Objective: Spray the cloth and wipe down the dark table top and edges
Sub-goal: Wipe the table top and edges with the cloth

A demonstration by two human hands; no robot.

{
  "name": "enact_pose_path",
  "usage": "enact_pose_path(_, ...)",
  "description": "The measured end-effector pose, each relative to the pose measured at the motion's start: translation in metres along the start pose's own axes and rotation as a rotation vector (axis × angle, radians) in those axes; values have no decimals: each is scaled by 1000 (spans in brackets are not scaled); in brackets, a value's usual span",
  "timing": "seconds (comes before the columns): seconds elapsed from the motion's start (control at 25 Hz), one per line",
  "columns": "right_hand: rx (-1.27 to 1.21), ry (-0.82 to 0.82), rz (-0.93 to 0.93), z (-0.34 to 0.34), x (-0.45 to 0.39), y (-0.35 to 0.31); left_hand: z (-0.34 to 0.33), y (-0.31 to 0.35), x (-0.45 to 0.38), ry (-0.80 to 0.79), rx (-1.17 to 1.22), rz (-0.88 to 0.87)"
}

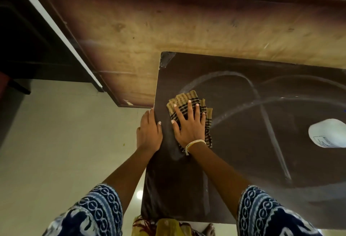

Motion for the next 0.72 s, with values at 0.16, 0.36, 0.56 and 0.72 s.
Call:
enact_pose_path(0.16, -2, 40, 33, 3, -21, -15, 0, 7, -28, -1, 39, -20)
enact_pose_path(0.36, -11, 111, -66, 32, -111, 36, 3, 28, -93, -64, -71, -165)
enact_pose_path(0.56, -93, 165, -474, 55, -138, 196, -7, 24, -113, -65, -102, -235)
enact_pose_path(0.72, -160, 140, -752, 55, -124, 250, -11, 22, -104, -16, -65, -206)
Point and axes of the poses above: each hand's wrist, its own x-axis away from the middle knuckle, its own z-axis out of the back of the hand, y = z × x, the point moved 10 cm from there along -x, towards the middle knuckle, and after that the axes turned 15 degrees about -z, right-handed, at the moved point
